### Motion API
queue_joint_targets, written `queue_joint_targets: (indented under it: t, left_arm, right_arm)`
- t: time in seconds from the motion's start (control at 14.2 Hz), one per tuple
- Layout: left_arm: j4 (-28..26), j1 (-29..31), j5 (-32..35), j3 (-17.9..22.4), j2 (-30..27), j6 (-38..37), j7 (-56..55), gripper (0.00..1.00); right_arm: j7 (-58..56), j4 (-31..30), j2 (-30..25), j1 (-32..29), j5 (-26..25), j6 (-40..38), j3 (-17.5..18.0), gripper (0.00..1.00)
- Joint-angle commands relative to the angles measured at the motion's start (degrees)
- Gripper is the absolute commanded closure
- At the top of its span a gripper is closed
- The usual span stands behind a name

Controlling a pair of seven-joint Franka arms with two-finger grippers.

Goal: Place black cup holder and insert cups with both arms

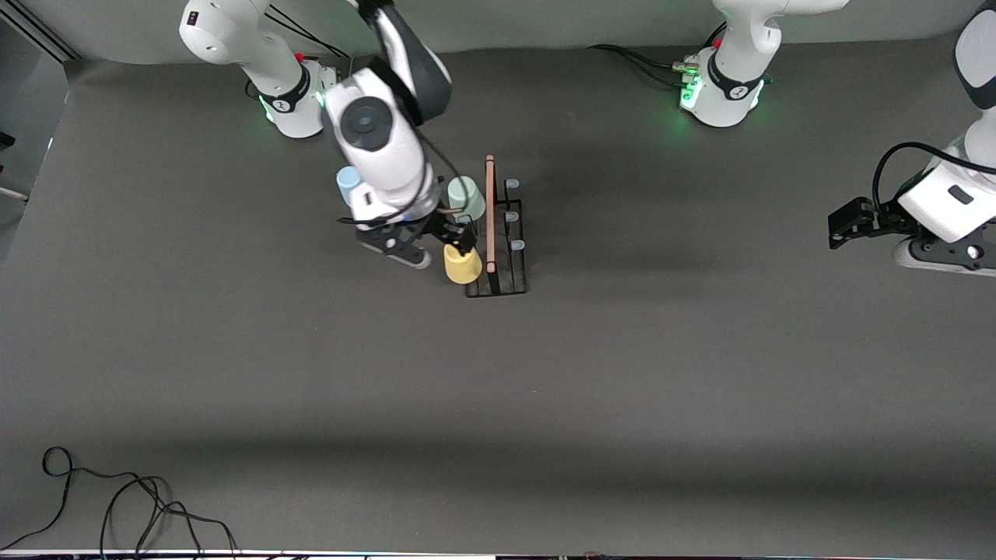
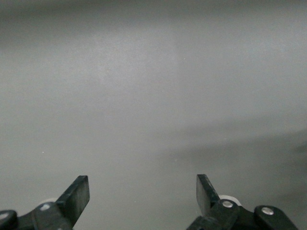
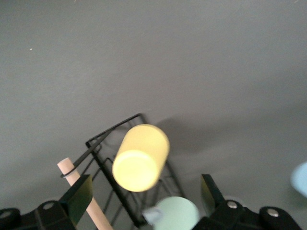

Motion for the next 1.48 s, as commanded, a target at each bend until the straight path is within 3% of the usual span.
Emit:
queue_joint_targets:
  t: [0.0,0.14,0.35,0.42,0.63,1.41]
  left_arm:
    - [0.56,-0.51,0.79,0.13,0.11,0.05,-0.46,0.01]
    - [0.56,-0.51,0.79,0.13,0.11,0.05,-0.46,0.01]
    - [0.56,-0.51,0.79,0.13,0.02,0.05,-0.46,0.01]
    - [0.65,-0.51,0.79,0.13,0.02,0.05,-0.46,0.01]
    - [0.65,-0.51,0.79,0.13,0.02,0.05,-0.46,0.01]
    - [0.65,-0.51,0.79,0.13,0.11,0.05,-0.46,0.01]
  right_arm:
    - [-12.01,10.06,-2.30,-1.33,-0.39,-17.81,-9.04,0.00]
    - [-22.02,14.30,-2.47,-1.24,-0.57,-26.79,-16.51,0.00]
    - [-36.96,18.70,-2.74,-0.89,-1.27,-34.98,-27.68,0.00]
    - [-41.19,20.02,-2.74,-0.80,-3.53,-36.22,-30.15,0.00]
    - [-48.78,19.86,-2.57,-1.68,-8.21,-36.24,-32.27,0.00]
    - [-48.45,20.38,-1.77,-4.40,-7.60,-35.53,-31.50,0.00]
